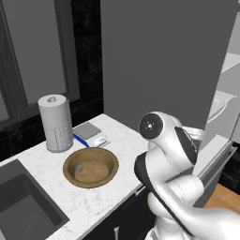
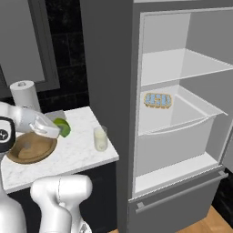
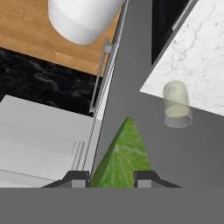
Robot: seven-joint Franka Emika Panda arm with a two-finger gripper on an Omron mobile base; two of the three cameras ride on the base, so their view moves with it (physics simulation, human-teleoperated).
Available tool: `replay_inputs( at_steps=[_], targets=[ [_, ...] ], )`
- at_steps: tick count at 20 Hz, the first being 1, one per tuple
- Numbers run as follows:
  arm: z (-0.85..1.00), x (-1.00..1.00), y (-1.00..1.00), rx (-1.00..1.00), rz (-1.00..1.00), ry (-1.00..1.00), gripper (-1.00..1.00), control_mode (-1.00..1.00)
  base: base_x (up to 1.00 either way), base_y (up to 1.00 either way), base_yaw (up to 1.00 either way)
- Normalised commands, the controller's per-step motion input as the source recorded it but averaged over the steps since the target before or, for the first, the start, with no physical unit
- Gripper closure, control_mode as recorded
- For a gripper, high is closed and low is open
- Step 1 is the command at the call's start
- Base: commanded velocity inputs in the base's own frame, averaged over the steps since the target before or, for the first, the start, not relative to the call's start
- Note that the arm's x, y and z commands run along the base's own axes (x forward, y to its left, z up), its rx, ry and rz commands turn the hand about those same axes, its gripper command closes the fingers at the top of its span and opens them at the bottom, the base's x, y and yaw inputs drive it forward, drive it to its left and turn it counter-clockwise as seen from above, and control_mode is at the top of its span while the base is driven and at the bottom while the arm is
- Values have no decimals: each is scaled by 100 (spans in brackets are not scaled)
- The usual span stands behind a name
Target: Grab a lemon wedge from the fridge and one ice cube from the ice bowl, and put them in the glass of lemonade.
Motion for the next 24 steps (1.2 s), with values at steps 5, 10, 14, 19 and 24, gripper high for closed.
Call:
replay_inputs(
  at_steps=[5, 10, 14, 19, 24],
  targets=[
    [-5, 47, 0, 0, -4, 0, 100, -100, 0, 0, 0],
    [-27, 45, 0, -6, -3, 1, 100, -100, 0, 0, 0],
    [-31, 30, -1, -10, -2, 1, 100, -100, 0, 0, 0],
    [-17, 12, -8, -4, 0, 2, 100, -100, 0, 0, 0],
    [0, 0, -10, 0, 0, 0, 100, -100, 0, 0, 0]
  ],
)
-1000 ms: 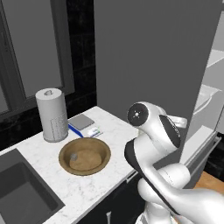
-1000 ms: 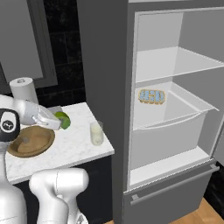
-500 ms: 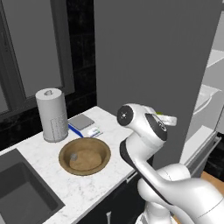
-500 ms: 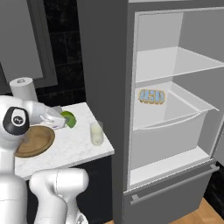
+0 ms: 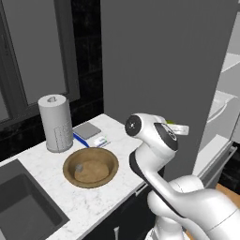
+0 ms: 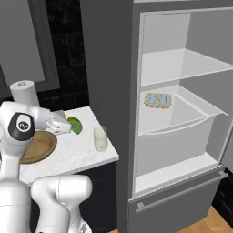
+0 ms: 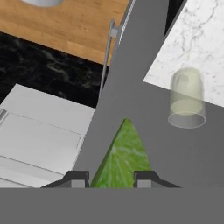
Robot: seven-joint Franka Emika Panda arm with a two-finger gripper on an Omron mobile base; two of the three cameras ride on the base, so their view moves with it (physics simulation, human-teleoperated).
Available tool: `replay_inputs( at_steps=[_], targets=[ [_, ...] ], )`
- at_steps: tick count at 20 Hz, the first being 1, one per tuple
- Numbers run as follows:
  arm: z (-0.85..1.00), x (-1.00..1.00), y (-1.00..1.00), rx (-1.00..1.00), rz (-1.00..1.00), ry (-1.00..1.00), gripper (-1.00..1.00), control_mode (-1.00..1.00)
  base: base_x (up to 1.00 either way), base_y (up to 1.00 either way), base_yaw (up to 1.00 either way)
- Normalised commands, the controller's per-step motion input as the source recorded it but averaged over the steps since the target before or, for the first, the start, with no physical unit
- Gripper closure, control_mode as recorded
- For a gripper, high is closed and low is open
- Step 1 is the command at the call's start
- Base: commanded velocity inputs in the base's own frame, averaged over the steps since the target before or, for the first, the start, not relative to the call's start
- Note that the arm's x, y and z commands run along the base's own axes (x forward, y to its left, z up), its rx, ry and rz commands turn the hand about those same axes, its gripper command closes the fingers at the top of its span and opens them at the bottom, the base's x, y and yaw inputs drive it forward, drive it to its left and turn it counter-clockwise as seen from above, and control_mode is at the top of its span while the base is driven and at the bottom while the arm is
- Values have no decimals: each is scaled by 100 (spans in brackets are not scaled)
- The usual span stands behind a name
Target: Grab a lemon wedge from the fridge and one ice cube from the ice bowl, and put them in the glass of lemonade.
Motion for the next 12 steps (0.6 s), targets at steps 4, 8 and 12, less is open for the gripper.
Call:
replay_inputs(
  at_steps=[4, 8, 12],
  targets=[
    [-11, 18, -1, 0, 0, 0, 100, -100, 0, 0, 0],
    [-17, 41, 0, 0, 0, 0, 100, -100, 0, 0, 0],
    [-15, 43, 0, 0, 0, 0, 100, -100, 0, 0, 0]
  ],
)
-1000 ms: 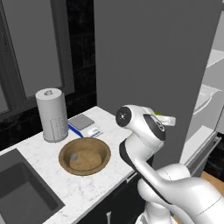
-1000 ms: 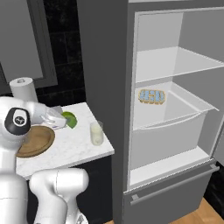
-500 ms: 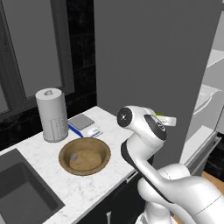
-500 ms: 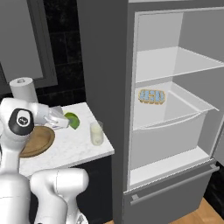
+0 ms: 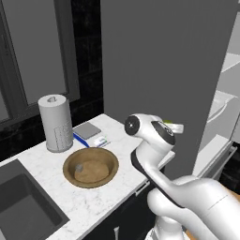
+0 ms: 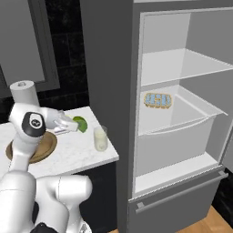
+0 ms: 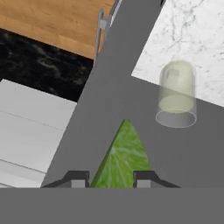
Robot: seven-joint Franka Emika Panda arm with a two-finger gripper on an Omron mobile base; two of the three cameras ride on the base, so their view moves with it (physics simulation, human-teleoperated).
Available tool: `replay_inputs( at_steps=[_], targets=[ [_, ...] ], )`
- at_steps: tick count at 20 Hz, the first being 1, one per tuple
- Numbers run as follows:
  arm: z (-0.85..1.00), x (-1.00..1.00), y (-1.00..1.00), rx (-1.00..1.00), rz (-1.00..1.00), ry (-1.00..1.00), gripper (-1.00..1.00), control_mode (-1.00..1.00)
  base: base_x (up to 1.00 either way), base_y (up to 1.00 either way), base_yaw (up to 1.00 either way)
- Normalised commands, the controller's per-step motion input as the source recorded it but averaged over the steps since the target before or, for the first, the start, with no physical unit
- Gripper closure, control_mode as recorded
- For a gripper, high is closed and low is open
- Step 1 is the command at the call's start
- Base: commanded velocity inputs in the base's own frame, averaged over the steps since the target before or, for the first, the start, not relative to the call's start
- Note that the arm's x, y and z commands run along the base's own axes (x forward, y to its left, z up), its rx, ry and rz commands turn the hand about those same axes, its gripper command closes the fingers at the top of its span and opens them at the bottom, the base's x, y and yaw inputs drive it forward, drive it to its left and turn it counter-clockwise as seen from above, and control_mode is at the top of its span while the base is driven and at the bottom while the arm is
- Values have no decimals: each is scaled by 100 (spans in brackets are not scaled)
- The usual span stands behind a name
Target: Grab a lemon wedge from the fridge and one ice cube from the ice bowl, and put them in the glass of lemonade.
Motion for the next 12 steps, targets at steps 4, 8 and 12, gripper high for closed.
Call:
replay_inputs(
  at_steps=[4, 8, 12],
  targets=[
    [-17, 40, 0, 0, 0, 0, 100, -100, 0, 0, 0],
    [-16, 32, -1, 0, 0, 0, 100, -100, 0, 0, 0],
    [-19, 11, -14, 0, 0, 0, 100, -100, 0, 0, 0]
  ],
)
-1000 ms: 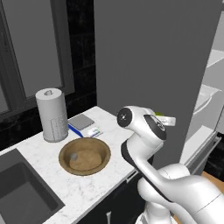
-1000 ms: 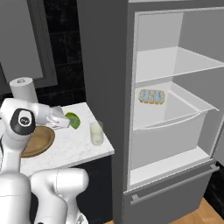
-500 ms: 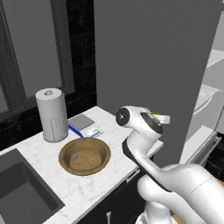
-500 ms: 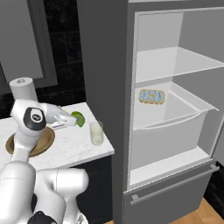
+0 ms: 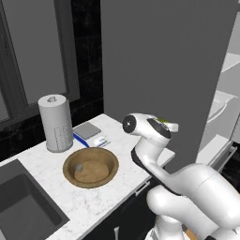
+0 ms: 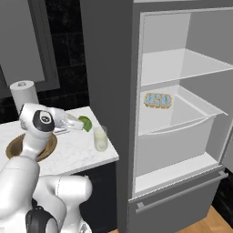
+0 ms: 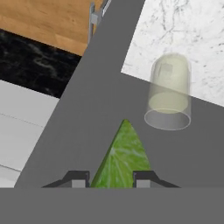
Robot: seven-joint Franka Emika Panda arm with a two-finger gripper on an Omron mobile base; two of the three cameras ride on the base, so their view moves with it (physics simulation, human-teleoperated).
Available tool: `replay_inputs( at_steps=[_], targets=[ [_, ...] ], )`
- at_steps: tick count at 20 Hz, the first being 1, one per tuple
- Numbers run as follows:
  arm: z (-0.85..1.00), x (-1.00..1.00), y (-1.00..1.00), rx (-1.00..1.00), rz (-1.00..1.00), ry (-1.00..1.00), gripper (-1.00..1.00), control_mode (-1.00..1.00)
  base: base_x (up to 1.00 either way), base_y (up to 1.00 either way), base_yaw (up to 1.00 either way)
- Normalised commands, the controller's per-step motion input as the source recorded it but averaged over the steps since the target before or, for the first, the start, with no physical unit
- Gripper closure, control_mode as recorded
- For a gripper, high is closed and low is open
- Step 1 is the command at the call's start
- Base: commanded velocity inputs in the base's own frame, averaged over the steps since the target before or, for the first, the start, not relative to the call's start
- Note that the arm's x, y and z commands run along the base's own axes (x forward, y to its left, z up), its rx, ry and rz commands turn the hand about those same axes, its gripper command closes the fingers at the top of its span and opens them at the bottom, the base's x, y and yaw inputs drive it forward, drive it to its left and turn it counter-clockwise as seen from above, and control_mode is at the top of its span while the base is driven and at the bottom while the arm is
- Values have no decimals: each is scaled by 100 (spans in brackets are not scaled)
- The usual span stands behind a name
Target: Grab a lemon wedge from the fridge and one ice cube from the ice bowl, and put them in the glass of lemonade.
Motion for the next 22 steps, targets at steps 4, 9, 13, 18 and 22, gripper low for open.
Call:
replay_inputs(
  at_steps=[4, 9, 13, 18, 22],
  targets=[
    [-24, 7, -18, 0, 0, 0, 100, -100, 0, 0, 0],
    [-22, 12, -6, 0, 0, 0, 100, -100, 0, 0, 0],
    [-12, 22, 0, 0, 0, 0, 100, -100, 0, 0, 0],
    [-3, 23, 0, 0, 0, 0, 100, -100, 0, 0, 0],
    [0, 25, 0, 0, 0, 0, 100, -100, 0, 0, 0]
  ],
)
